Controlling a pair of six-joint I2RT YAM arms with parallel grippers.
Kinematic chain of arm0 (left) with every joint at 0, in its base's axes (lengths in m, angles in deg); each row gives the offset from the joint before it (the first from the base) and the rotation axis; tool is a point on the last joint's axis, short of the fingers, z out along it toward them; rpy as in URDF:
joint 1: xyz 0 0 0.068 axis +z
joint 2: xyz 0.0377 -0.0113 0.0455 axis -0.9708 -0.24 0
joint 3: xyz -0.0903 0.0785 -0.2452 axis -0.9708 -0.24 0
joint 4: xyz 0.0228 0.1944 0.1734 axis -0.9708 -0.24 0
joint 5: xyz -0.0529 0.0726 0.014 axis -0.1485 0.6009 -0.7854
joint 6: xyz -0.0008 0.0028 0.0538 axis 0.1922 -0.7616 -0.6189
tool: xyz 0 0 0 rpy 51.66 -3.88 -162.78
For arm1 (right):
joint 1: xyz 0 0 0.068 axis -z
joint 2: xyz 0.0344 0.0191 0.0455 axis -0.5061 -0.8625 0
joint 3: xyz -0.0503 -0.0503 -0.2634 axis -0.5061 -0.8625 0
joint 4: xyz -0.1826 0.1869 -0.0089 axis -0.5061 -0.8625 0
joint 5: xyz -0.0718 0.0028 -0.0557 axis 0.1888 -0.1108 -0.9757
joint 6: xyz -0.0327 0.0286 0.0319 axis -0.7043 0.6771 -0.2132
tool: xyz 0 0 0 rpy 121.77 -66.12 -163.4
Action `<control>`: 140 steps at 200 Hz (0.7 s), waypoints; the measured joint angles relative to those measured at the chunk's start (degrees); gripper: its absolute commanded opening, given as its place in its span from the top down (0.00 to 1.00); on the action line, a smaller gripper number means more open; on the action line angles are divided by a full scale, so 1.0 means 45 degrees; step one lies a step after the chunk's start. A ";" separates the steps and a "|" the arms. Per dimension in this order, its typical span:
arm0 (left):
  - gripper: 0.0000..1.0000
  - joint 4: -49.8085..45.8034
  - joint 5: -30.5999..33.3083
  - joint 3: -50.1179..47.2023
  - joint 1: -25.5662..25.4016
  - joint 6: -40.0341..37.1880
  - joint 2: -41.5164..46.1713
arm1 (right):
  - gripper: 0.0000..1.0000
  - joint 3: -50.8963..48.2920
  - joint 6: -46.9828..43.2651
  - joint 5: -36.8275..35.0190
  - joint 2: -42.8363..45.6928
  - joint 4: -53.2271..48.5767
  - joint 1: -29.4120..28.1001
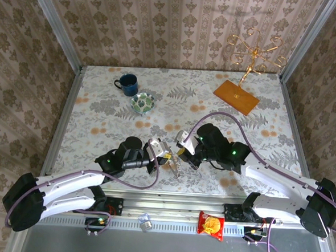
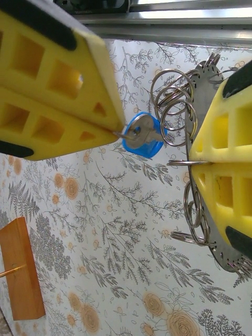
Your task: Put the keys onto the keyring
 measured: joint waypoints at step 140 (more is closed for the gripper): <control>1.00 0.0000 -0.0219 0.0010 0.0000 0.0087 -0.0024 | 1.00 0.0160 -0.0306 -0.0384 -0.0699 0.0913 -0.0665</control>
